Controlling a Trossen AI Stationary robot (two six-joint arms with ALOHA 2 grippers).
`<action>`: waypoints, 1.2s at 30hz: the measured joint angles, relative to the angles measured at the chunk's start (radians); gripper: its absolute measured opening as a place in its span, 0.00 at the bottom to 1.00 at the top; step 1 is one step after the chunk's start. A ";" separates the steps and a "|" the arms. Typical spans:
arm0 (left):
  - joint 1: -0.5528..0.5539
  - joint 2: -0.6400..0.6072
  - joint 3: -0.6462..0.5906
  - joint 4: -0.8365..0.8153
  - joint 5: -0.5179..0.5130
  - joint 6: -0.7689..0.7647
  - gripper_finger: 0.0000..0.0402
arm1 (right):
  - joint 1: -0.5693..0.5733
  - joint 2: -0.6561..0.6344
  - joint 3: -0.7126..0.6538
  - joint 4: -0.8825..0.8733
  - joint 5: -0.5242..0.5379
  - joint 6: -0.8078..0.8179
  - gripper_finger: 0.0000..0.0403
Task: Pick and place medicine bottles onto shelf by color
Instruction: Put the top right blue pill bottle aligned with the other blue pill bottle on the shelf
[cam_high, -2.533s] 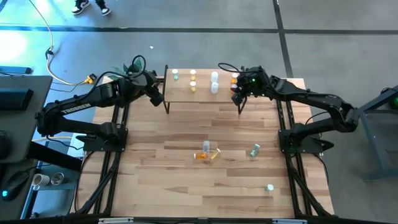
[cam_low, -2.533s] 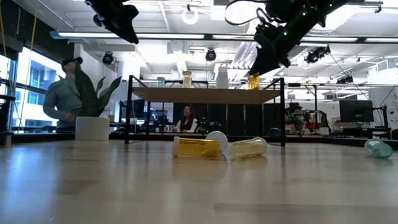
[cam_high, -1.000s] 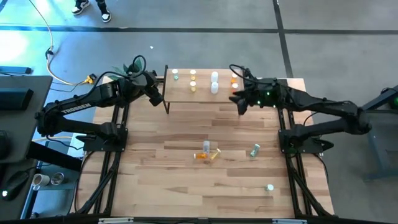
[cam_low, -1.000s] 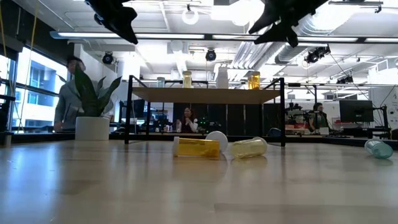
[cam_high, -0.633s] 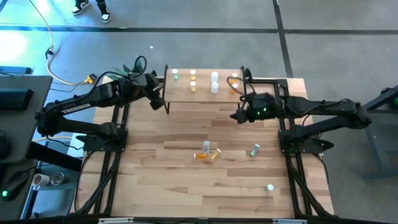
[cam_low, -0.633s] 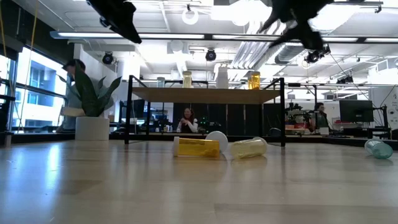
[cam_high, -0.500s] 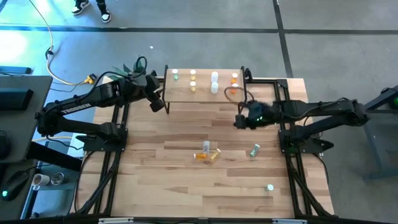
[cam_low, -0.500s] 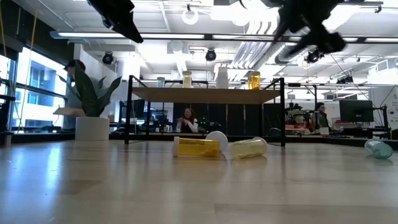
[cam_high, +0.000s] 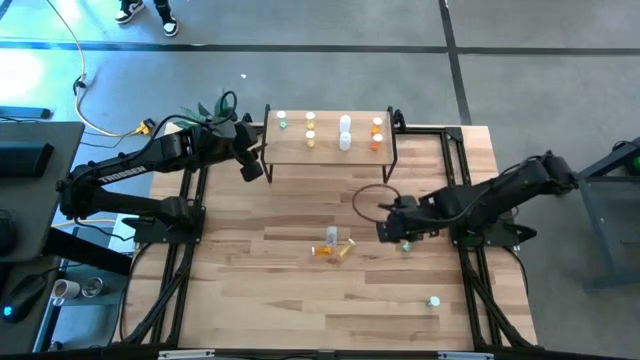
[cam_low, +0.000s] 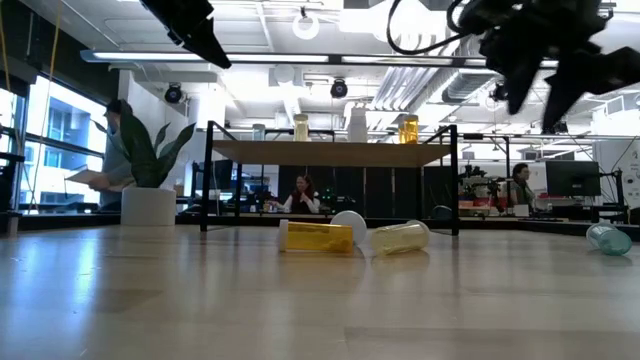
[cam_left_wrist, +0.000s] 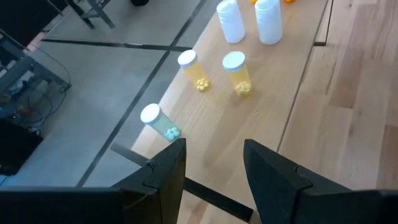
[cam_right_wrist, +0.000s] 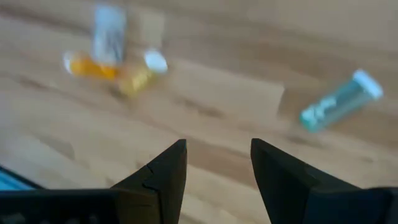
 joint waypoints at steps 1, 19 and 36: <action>0.000 0.000 0.000 0.000 0.000 0.000 0.38 | 0.015 0.005 0.000 -0.001 -0.016 -0.008 0.42; 0.000 0.000 0.000 0.000 0.049 -0.162 0.38 | 0.269 0.007 -0.036 -0.116 0.085 0.437 0.42; 0.000 0.000 0.000 0.000 0.048 -0.187 0.38 | 0.212 0.007 -0.259 0.052 0.171 0.638 0.42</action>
